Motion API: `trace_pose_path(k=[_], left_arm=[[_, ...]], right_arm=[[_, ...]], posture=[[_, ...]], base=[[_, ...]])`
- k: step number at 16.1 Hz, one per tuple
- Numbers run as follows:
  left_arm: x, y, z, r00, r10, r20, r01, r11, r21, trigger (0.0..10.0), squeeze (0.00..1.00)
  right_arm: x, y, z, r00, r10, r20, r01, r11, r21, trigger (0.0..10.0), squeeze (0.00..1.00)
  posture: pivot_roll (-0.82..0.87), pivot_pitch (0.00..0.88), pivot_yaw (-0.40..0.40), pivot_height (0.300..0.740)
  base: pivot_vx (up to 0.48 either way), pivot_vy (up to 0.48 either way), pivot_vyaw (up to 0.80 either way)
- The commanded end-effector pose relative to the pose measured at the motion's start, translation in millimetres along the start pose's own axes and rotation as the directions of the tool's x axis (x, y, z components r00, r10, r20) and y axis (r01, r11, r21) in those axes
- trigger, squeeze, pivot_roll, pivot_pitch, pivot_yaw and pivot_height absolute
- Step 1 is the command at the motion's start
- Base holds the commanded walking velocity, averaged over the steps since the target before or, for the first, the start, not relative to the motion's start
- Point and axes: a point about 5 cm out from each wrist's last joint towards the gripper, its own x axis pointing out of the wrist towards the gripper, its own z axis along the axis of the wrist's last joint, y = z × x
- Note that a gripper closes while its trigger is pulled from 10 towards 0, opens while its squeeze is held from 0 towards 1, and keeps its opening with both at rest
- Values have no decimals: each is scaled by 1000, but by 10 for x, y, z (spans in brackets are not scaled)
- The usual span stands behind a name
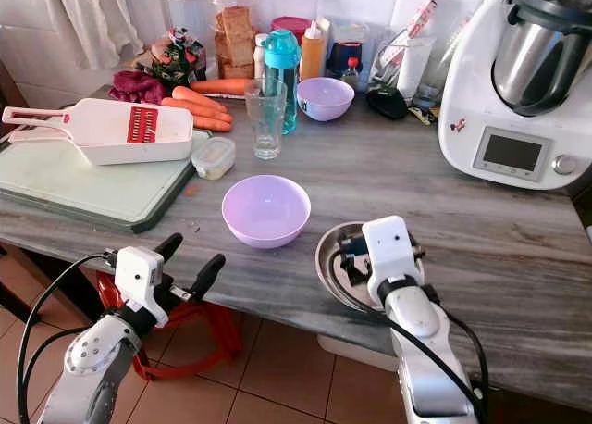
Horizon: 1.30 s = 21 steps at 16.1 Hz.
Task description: Setting the table
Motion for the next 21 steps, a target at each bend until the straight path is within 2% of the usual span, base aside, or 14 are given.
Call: trace_pose_path(k=[1, 2, 3, 4, 5, 8, 10, 11, 13, 16, 21], left_arm=[[13, -18, 5, 1000, -20, 5, 20, 1000, -6, 10000, 0], [11, -25, 9, 1000, -30, 9, 30, 1000, -9, 10000, 0], [2, -39, 17, 998, -53, 16, 53, 998, -25, 10000, 0], [-15, -35, 15, 998, -59, 13, 60, 998, -26, 10000, 0], [-34, -21, 11, 998, -63, 9, 64, 998, -26, 10000, 0], [-47, 7, 6, 998, -61, 4, 61, 998, -21, 10000, 0], [-49, 9, -3, 997, -74, 0, 74, 997, -21, 10000, 0], [-50, 12, -3, 997, -75, 0, 75, 997, -20, 10000, 0], [-46, 9, -2, 997, -83, -1, 83, 996, -11, 10000, 0], [-42, 1, -2, 996, -92, -1, 92, 996, -2, 10000, 0], [-45, 13, -11, 996, -89, -4, 89, 996, -3, 10000, 0]], right_arm=[[-18, -50, -49, 999, -18, -40, 19, 999, 29, 10000, 867], [-24, -52, -77, 998, -21, -62, 23, 999, 41, 10000, 847], [-31, -55, -125, 995, -19, -100, 26, 997, 67, 10000, 753], [-34, -65, -145, 993, -26, -112, 34, 997, 68, 10000, 741], [-44, -66, -163, 992, -28, -125, 37, 997, 74, 10000, 686], [-67, -60, -185, 990, -19, -137, 30, 996, 81, 10000, 651], [-85, -48, -251, 982, -1, -187, 25, 991, 128, 10000, 569], [-86, -38, -255, 983, 4, -186, 20, 992, 124, 10000, 529], [-73, -14, -280, 981, 12, -195, 16, 990, 143, 10000, 506], [-3, 36, -275, 980, 35, -195, -1, 985, 174, 10000, 482], [164, 76, -240, 982, 57, -183, -20, 980, 200, 10000, 373]], posture=[[-27, 0, -32, 740], [-27, 0, -32, 740], [-27, 0, -32, 740], [-25, 0, -32, 740], [-24, 0, -29, 740], [-28, 2, -23, 740], [-29, 4, -18, 740], [-30, 6, -16, 740], [-30, 5, -14, 740], [-21, 6, -12, 740], [-12, 10, -12, 740]], base=[[0, 0, 0], [0, 0, 0], [0, 0, 0], [0, 0, 0], [0, 0, 0], [0, 0, 0], [0, 0, 0], [0, 0, 0], [0, 0, 0], [0, 0, 0], [0, 0, 0]])
